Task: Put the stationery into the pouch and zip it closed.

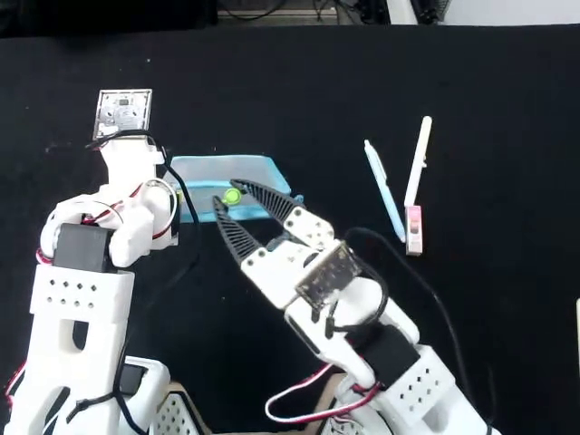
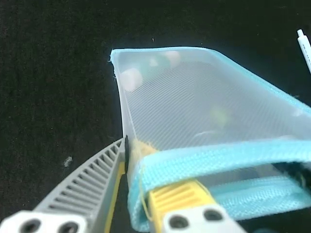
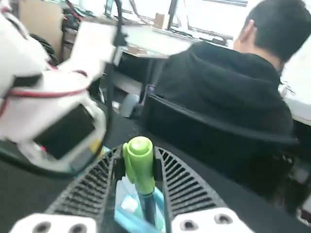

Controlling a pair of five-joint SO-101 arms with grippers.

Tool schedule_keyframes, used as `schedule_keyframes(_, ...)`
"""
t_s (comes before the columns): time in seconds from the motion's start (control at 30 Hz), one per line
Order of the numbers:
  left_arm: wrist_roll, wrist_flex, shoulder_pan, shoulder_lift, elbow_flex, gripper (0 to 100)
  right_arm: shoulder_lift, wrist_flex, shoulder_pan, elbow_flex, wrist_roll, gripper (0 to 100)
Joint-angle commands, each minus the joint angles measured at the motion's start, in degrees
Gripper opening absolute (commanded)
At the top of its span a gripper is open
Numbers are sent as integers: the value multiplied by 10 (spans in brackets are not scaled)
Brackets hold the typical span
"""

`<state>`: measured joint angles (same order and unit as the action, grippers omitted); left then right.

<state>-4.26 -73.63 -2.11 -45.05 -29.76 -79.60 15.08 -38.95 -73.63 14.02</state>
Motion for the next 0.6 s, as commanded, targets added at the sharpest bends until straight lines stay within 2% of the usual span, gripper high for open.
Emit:
schedule_keyframes(0.0, -6, 11, -4, 5, -1, 30, -7, 25, 14, 10, -11, 25)
schedule_keyframes(0.07, -6, 11, -4, 5, -1, 30, -7, 67, 4, 28, -47, 87)
schedule_keyframes(0.13, -6, 11, -4, 5, -1, 30, -7, 120, -3, 50, -87, 191)
schedule_keyframes(0.23, -6, 11, -4, 5, -1, 30, -7, 202, -5, 95, -115, 293)
schedule_keyframes(0.43, -6, 11, -4, 6, -2, 30, -7, 294, 26, 208, -113, 300)
schedule_keyframes(0.57, -6, 11, -4, 6, -2, 30, -7, 342, 137, 259, -116, 299)
